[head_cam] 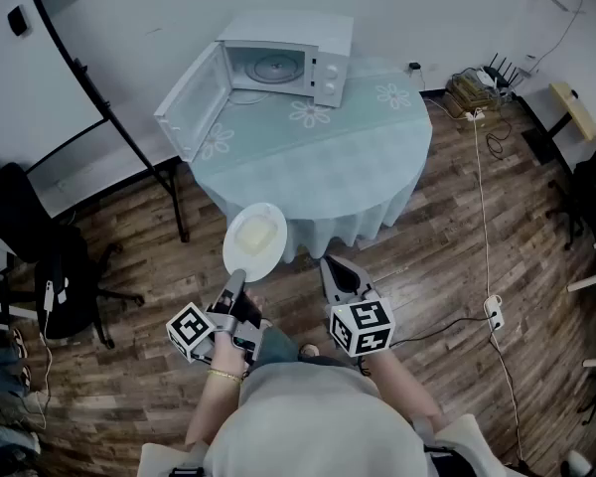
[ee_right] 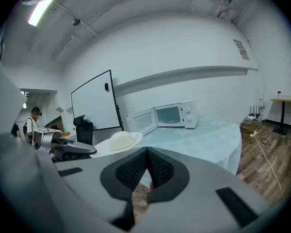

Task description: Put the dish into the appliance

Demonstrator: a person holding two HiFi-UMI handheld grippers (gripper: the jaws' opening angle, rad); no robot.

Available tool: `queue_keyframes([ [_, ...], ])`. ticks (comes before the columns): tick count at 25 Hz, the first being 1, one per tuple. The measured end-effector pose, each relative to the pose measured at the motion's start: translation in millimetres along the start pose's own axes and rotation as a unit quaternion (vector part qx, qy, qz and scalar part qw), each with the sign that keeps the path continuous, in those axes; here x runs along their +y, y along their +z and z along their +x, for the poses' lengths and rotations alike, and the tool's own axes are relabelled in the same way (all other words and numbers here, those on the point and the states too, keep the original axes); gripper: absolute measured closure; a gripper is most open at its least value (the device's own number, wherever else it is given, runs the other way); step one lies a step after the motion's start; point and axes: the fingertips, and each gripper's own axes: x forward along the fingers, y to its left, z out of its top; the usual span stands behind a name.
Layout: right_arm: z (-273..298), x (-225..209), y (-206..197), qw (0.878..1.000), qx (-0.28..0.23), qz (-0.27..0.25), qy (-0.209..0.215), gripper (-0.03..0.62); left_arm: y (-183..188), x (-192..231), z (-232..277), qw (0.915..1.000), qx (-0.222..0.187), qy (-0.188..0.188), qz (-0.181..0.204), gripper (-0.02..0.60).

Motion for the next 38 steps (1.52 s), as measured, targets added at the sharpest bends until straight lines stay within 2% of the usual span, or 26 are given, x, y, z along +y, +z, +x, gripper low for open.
queue_keyframes([
  [8,-28.0,8.7,2.7,1.0,-0.007,-0.012,0.008,0.588,-27.7,-10.5,-17.5,0.9999,0.01,0.0,0.006,0.541],
  [18,-36.9,11.7,0.3,1.0,-0.013,-0.003,0.02,0.588,-38.4,-16.0,-18.1,0.9997,0.003,-0.022,-0.013,0.541],
  [28,-30.5,12.3,0.2,1.0,0.0,-0.02,0.021,0.588,-34.8,-19.1,-11.5,0.9995,-0.003,-0.026,-0.016,0.54],
  [32,-21.8,5.9,5.0,1.0,-0.002,-0.009,0.012,0.588,-28.3,-16.7,-4.8,0.9998,-0.002,-0.017,-0.008,0.537],
  [38,1.8,-11.4,14.4,1.0,-0.004,0.004,0.004,0.588,-19.2,-15.7,20.5,0.9995,0.0,-0.023,-0.02,0.537],
])
